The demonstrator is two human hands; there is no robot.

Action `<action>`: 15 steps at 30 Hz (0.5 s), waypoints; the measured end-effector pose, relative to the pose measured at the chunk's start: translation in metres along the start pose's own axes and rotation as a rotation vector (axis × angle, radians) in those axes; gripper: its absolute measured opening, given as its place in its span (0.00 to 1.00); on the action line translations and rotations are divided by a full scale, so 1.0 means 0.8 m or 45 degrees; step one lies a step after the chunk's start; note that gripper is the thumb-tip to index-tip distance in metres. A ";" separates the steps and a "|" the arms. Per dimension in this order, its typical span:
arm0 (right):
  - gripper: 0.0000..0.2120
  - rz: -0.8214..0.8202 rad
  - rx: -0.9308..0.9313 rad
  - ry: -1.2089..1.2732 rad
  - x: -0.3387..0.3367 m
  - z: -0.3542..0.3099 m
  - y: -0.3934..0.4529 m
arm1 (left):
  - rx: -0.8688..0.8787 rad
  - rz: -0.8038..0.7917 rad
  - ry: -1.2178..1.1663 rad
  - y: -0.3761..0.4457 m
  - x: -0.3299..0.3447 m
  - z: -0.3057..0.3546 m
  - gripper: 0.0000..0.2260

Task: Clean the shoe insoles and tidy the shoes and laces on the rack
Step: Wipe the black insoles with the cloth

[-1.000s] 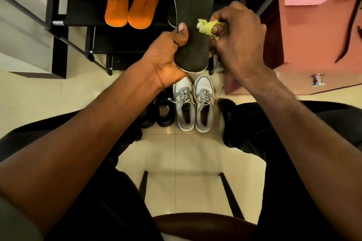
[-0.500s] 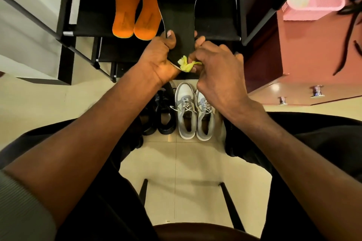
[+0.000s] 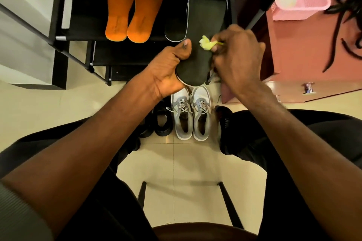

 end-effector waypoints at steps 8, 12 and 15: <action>0.12 -0.363 -0.167 0.356 0.037 -0.049 -0.056 | 0.028 0.283 -0.190 0.019 -0.036 0.015 0.19; 0.08 -0.372 0.182 0.724 0.044 -0.025 -0.035 | 0.032 0.363 -0.141 0.019 -0.036 0.012 0.13; 0.06 -0.070 0.309 0.694 0.026 0.006 -0.008 | -0.029 0.295 0.015 0.009 -0.022 0.001 0.14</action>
Point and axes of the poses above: each hand's wrist, its own y-axis towards the middle knuckle, its own x-axis out of the palm, z = x × y, the point moved 7 cm from there along y, towards the middle knuckle, and after that the axes turned 8 degrees about z, right-handed, at the moved point
